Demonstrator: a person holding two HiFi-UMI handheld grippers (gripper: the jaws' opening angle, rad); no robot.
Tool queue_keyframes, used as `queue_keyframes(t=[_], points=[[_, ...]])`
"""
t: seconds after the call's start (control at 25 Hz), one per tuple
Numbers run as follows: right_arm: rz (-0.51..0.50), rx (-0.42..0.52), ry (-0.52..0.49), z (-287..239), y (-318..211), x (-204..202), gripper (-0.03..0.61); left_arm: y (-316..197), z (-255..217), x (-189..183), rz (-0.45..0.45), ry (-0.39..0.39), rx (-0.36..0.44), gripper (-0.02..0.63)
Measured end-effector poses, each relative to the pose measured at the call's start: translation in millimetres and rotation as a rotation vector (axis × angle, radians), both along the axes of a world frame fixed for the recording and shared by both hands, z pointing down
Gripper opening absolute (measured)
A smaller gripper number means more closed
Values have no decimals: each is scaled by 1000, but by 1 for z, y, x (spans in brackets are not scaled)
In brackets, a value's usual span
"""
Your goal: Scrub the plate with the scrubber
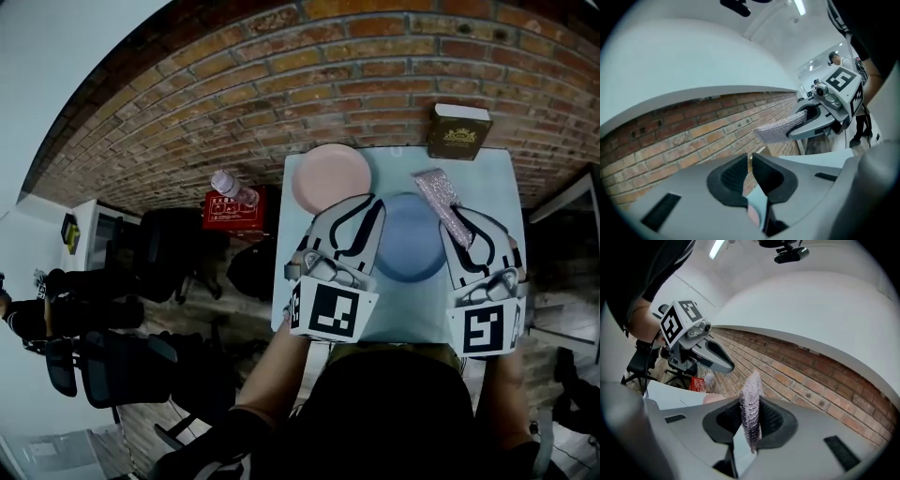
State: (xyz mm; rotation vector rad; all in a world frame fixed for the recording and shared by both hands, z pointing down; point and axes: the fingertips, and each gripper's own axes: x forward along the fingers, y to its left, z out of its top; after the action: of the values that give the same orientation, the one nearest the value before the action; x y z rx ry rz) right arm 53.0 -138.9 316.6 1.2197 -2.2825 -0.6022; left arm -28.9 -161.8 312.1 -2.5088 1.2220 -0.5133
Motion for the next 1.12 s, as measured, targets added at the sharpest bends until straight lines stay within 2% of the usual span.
queue_keyframes(t=[0.12,0.24,0.44,1.12], points=[[-8,0,-8,-5,4,-1,91,9,-17,2,18,-9,76,25],[-20,-5,-24,-9,8,-1,91,16,-23,6,41,-15,116,23],[-13,1,-21,-11,11,1,91,22,-26,10,71,17,111,23],[-28,37,43,-17,14,2,89,31,-41,22,120,30,136,23]])
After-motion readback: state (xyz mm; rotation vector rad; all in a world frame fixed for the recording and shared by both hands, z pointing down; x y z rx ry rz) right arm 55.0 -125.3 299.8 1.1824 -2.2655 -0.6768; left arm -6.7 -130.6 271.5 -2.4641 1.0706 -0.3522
